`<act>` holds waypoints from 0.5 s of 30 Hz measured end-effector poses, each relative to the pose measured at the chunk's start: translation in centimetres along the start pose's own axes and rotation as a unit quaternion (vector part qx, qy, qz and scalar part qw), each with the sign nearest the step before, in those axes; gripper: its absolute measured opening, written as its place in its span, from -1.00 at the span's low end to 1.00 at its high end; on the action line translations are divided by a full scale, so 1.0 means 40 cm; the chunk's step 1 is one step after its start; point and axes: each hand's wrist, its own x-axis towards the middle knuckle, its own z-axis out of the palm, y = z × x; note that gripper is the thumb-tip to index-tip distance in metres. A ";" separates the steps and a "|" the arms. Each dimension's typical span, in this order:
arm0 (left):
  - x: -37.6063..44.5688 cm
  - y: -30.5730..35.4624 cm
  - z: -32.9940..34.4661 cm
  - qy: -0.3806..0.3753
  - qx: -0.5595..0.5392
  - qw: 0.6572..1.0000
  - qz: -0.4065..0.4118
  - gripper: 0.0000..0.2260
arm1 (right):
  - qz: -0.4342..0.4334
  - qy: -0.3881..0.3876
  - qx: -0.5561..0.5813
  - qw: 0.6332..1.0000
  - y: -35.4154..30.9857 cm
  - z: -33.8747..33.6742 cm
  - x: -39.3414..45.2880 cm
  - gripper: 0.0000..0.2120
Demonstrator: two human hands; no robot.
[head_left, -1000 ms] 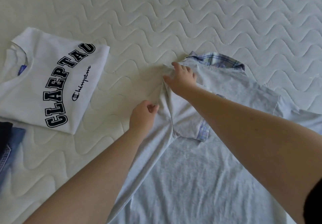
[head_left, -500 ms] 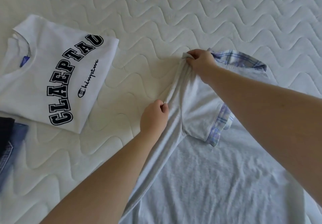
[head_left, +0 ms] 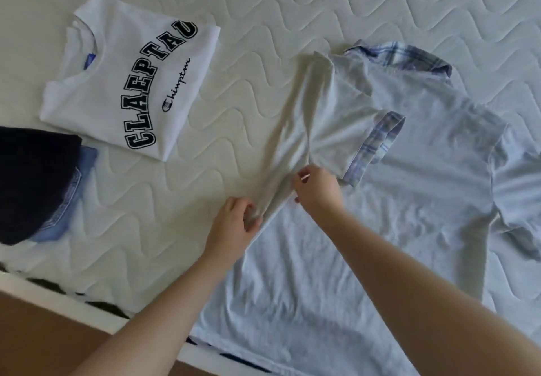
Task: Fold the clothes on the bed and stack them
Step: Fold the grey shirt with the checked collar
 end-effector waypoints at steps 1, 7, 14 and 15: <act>-0.033 -0.009 0.001 -0.001 0.014 1.000 0.003 -0.75 | 0.032 -0.027 -0.035 0.999 0.018 0.017 -0.024 -0.79; -0.223 -0.091 -0.002 -0.024 0.116 0.992 -0.041 -0.53 | 0.144 -0.151 0.209 0.956 0.047 0.092 -0.141 -0.79; -0.418 -0.154 -0.037 -0.032 0.250 0.961 -0.111 -0.53 | 0.146 -0.210 0.299 0.919 0.056 0.169 -0.238 -0.76; -0.435 -0.160 -0.043 -0.024 0.241 0.964 -0.113 -0.59 | 0.141 -0.217 0.286 0.923 0.049 0.188 -0.245 -0.78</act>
